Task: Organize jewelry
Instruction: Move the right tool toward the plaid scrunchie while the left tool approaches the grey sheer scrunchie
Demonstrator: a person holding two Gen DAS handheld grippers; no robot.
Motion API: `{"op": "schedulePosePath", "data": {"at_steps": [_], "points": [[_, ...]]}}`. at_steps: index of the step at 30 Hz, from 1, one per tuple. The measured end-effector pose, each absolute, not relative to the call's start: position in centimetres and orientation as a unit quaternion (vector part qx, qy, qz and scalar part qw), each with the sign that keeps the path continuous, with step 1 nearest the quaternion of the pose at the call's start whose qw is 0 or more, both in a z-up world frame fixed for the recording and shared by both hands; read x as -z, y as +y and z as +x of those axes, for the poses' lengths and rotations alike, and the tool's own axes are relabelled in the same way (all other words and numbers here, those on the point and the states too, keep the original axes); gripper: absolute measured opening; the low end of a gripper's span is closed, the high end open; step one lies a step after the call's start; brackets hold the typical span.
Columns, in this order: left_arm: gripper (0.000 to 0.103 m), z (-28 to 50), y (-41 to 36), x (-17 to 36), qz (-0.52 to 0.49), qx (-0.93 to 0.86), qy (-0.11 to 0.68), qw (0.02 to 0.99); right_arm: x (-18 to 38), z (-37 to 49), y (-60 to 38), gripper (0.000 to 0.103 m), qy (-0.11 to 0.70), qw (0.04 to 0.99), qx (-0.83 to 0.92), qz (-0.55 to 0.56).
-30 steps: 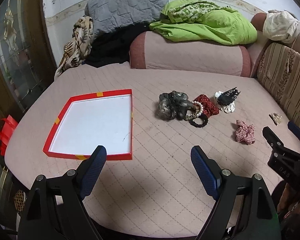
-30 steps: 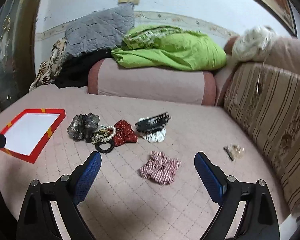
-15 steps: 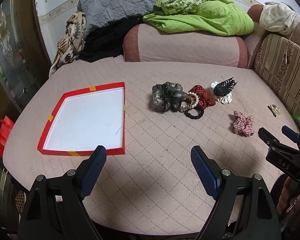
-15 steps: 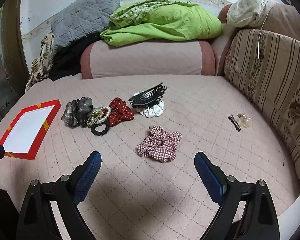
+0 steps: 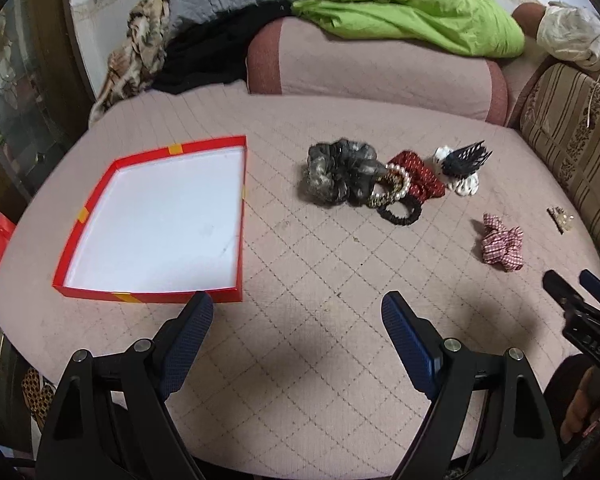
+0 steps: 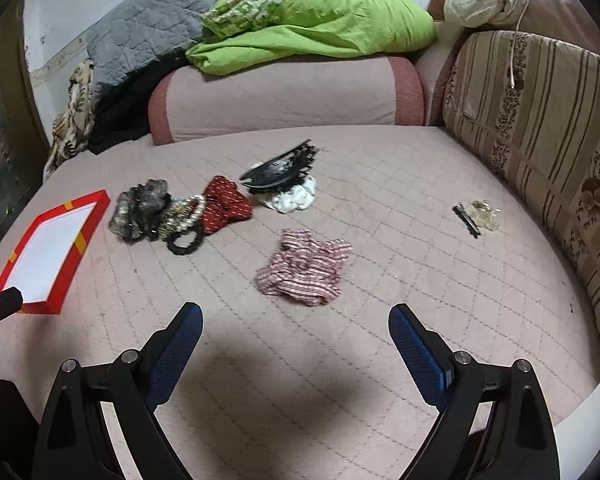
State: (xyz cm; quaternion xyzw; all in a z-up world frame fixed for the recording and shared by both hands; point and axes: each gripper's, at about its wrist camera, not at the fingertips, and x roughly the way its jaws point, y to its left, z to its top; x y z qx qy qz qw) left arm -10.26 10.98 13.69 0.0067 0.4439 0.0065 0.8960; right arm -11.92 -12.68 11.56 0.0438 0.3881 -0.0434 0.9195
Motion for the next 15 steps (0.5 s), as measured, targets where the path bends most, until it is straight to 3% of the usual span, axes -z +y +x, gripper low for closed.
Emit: {"op": "schedulePosePath", "data": {"at_steps": [11, 15], "points": [[0.085, -4.9, 11.4, -11.7, -0.011, 0.013, 0.47, 0.883, -9.7, -8.9, -13.8, 0.091, 0.421, 0.905, 0.035, 0.047], [0.072, -3.1, 11.2, -10.9, -0.011, 0.013, 0.48, 0.877, -9.1, -7.7, -13.8, 0.087, 0.428, 0.902, 0.031, 0.042]]}}
